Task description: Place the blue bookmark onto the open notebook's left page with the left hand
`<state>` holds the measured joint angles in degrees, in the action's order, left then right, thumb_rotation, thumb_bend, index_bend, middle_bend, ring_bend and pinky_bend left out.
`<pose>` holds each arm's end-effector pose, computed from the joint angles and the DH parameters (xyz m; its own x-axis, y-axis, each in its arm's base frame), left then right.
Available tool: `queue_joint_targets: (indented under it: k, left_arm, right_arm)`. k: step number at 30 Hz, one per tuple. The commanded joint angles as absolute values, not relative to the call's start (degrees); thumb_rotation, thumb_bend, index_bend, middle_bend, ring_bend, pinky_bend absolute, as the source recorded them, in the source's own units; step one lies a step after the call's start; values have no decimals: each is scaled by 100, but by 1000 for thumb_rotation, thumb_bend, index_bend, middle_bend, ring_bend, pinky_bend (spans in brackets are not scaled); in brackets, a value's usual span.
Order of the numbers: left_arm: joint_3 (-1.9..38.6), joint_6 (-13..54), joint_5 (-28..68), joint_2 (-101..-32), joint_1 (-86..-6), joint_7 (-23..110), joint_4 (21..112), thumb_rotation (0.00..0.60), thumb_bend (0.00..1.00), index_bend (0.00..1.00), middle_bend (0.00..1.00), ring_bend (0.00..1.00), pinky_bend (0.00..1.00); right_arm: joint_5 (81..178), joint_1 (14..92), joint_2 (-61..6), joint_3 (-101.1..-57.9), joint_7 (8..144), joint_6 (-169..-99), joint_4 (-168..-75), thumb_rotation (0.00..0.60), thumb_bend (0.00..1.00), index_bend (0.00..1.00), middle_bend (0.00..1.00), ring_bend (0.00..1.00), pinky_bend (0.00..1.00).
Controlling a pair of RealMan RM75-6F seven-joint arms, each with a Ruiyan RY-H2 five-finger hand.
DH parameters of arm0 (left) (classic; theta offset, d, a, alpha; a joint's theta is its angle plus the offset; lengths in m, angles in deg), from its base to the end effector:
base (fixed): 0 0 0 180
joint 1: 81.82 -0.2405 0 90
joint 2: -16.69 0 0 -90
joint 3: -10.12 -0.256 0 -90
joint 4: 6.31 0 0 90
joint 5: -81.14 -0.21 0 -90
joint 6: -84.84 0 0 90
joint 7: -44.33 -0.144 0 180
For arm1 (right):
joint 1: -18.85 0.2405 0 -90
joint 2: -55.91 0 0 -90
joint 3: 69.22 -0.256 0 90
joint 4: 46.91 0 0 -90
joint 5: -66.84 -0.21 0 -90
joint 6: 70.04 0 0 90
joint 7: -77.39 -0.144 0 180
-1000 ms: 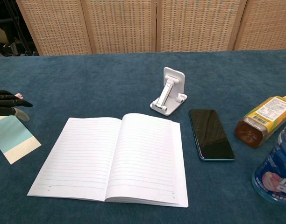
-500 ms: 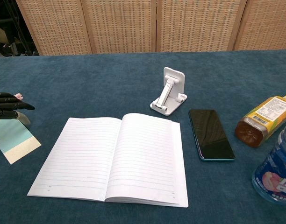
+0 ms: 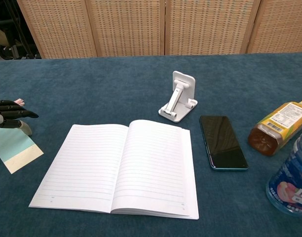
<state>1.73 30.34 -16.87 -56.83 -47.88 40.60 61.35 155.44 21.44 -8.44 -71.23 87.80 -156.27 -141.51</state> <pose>-0.3076 0.2966 0.0607 0.8638 0.2145 0.4558 0.4830 -0.6098 -0.6284 -0.3035 -0.1651 0.1524 0.5214 -0.0107 0.8532 -0.8532 -0.0229 0.5211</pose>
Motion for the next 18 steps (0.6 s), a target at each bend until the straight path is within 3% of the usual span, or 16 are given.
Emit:
queue_joint_targets:
  k: [1, 18]
  left_arm:
    - [175, 3035, -1673, -5686, -4783, 4060, 6138, 600, 260, 242, 0, 0, 0]
    - [165, 3045, -1573, -5823, -4785, 3949, 6075, 600, 296, 259, 0, 0, 0]
  right_arm:
    - [15546, 2144, -843, -7121, 8782, -15628, -14153, 600, 0, 0, 0, 0, 0]
    - [15563, 2143, -847, -7112, 8781, -15634, -14149, 600, 0, 0, 0, 0, 0]
